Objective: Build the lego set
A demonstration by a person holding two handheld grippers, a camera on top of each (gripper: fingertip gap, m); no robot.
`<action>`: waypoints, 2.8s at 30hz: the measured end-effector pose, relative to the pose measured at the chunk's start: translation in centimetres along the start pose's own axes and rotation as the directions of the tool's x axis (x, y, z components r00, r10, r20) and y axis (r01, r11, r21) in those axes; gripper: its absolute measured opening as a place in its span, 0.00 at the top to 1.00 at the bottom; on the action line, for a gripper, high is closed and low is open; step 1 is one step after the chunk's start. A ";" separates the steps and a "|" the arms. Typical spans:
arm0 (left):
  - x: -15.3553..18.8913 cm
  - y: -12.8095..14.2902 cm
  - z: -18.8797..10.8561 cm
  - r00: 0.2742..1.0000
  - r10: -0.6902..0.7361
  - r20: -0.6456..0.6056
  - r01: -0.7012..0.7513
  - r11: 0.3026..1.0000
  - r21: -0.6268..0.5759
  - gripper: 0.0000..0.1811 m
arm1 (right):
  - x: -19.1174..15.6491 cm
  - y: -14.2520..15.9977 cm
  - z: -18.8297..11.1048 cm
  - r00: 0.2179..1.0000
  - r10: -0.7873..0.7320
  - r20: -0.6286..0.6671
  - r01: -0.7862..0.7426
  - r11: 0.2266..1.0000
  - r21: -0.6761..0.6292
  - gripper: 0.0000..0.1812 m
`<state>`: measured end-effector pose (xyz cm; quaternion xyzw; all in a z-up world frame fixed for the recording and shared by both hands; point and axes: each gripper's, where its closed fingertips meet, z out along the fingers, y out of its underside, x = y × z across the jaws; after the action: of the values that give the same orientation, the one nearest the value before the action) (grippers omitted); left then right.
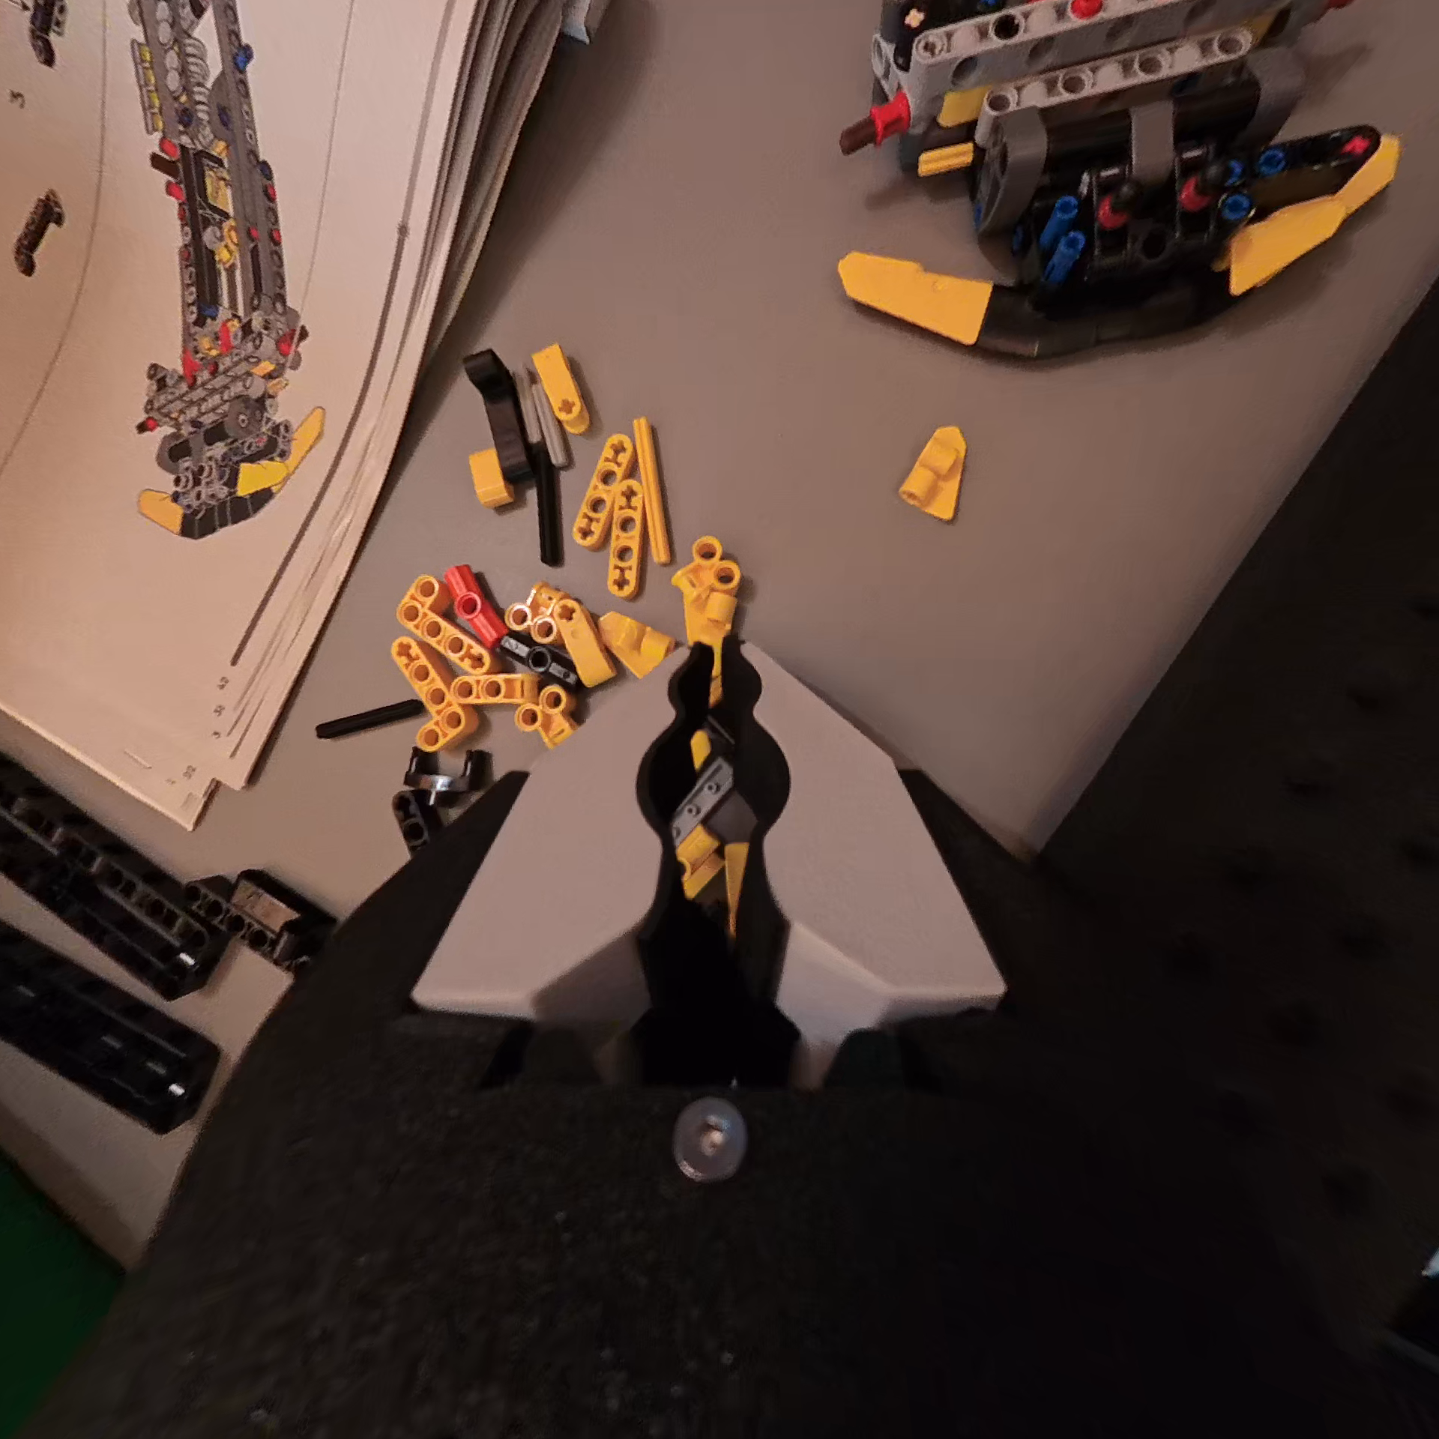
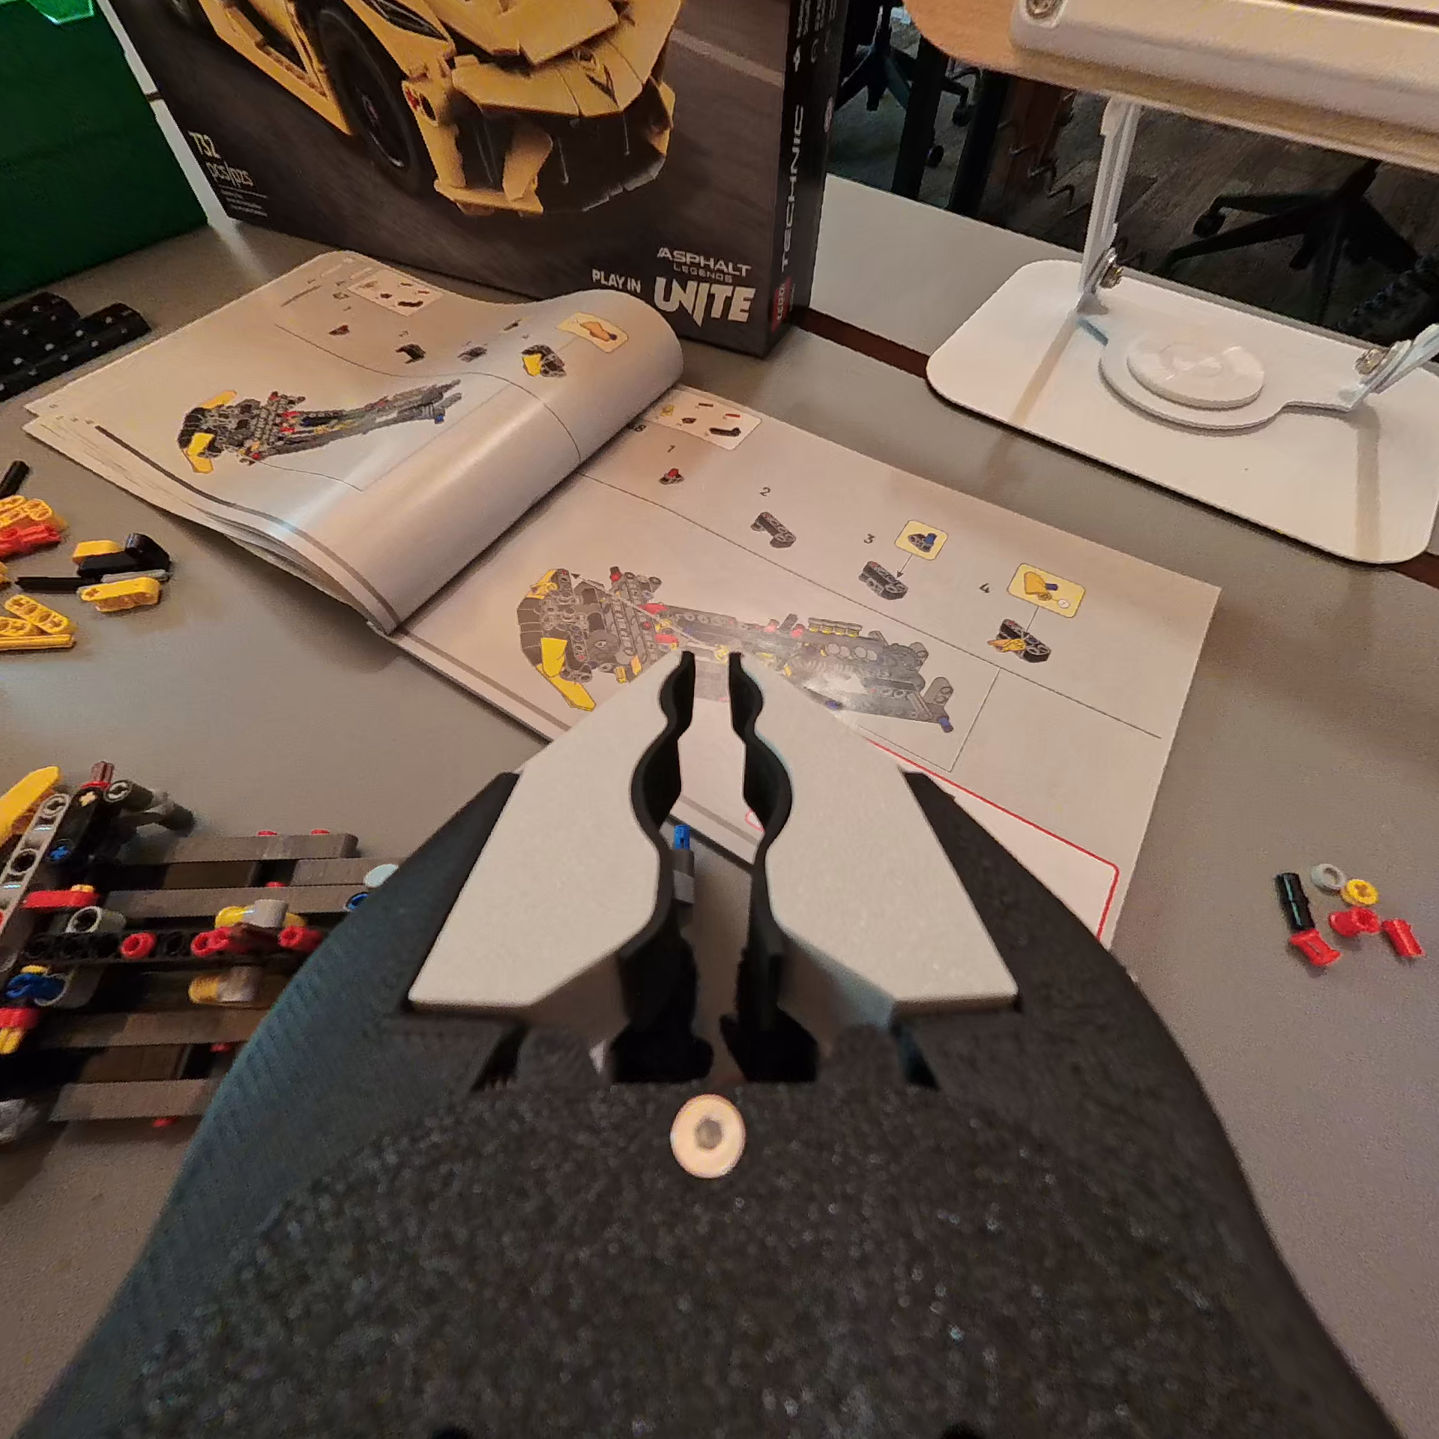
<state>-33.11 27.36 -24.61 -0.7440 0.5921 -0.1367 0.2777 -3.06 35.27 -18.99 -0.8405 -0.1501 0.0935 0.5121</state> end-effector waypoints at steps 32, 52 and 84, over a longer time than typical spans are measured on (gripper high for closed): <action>-1.0 -1.1 -0.2 0.999 -0.011 0.032 0.008 0.997 0.078 0.96 | -0.5 -0.4 -0.1 1.000 -0.010 0.011 0.010 1.000 0.016 0.96; 3.1 -14.3 -3.0 0.980 0.185 -0.074 -0.155 0.940 0.306 0.96 | 1.2 -1.1 -1.0 0.999 0.035 -0.025 -0.034 0.998 0.062 0.96; 16.2 -18.3 11.3 0.704 0.649 -0.289 -0.657 0.750 0.084 0.96 | 1.3 -0.4 -1.0 0.995 0.090 0.042 -0.091 0.995 0.027 0.96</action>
<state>-8.18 17.33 -25.25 -0.4602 0.8534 -0.1331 0.2055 -1.59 35.07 -18.20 -0.8368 -0.1209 0.1358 0.5164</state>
